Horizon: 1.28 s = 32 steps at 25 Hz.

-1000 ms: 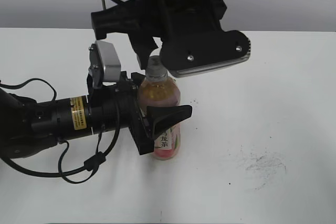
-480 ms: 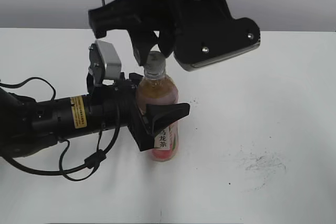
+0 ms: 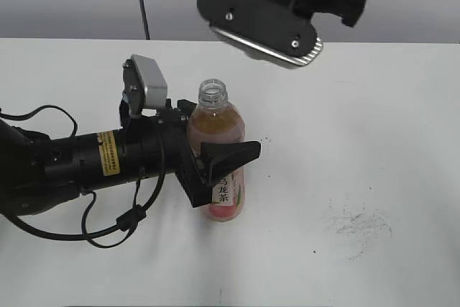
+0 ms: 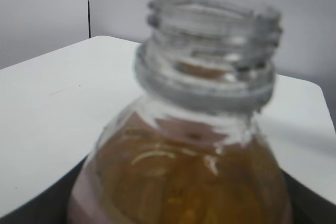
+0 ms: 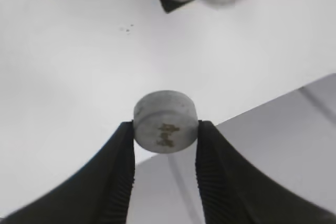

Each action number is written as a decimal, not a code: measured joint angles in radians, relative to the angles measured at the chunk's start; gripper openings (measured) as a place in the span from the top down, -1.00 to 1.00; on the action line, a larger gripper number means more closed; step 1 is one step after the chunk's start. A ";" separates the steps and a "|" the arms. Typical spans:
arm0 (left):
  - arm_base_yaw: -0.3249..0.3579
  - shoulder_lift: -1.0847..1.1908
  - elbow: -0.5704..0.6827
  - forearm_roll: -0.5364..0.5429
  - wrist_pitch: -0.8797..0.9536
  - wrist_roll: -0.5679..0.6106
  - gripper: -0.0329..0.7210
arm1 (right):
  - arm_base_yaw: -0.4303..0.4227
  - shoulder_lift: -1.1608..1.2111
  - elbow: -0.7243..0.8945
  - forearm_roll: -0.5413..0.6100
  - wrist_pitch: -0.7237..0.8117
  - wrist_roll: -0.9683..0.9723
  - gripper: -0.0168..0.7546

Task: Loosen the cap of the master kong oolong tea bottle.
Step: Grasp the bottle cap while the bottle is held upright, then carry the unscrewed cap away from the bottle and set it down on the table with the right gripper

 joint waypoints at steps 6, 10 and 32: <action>0.000 0.000 0.000 0.000 0.000 0.000 -0.27 | -0.243 0.030 0.088 0.035 0.000 0.634 0.26; 0.000 0.000 0.000 -0.001 0.000 0.000 -0.27 | -0.374 0.136 0.140 0.154 0.003 0.972 0.26; 0.000 0.000 0.000 -0.015 0.001 -0.005 -0.27 | -0.434 0.414 0.224 0.324 0.006 1.659 -0.54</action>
